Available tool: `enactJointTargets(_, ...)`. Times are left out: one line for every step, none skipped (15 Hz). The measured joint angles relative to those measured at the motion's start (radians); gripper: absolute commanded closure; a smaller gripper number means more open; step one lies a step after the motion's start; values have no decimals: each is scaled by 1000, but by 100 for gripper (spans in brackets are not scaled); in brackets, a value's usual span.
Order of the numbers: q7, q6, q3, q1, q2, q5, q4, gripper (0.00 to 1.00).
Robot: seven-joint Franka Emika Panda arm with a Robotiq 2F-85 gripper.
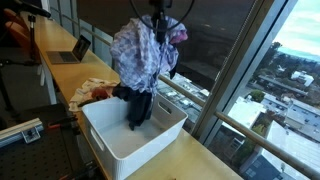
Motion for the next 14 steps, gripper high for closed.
enactJointTargets(0,27,-4,0,15,3,-29,98)
enactJointTargets(0,53,-8,0,31,3,-55,95)
enactJointTargets(-1,78,-13,0,47,4,-79,94)
enactJointTargets(-3,100,-20,0,61,4,-99,89)
enactJointTargets(-8,120,-29,0,74,3,-116,91)
enactJointTargets(-13,138,-38,-1,85,3,-131,87)
enactJointTargets(-17,156,-47,-1,95,3,-145,84)
enactJointTargets(-21,176,-54,-1,104,3,-161,81)
enactJointTargets(-22,199,-57,-1,114,3,-178,75)
enactJointTargets(-23,225,-58,-1,127,4,-198,76)
enactJointTargets(-23,253,-58,1,143,6,-218,72)
enactJointTargets(-23,282,-58,5,163,7,-239,51)
enactJointTargets(-23,312,-57,9,186,8,-256,51)
enactJointTargets(-23,339,-57,14,211,8,-270,44)
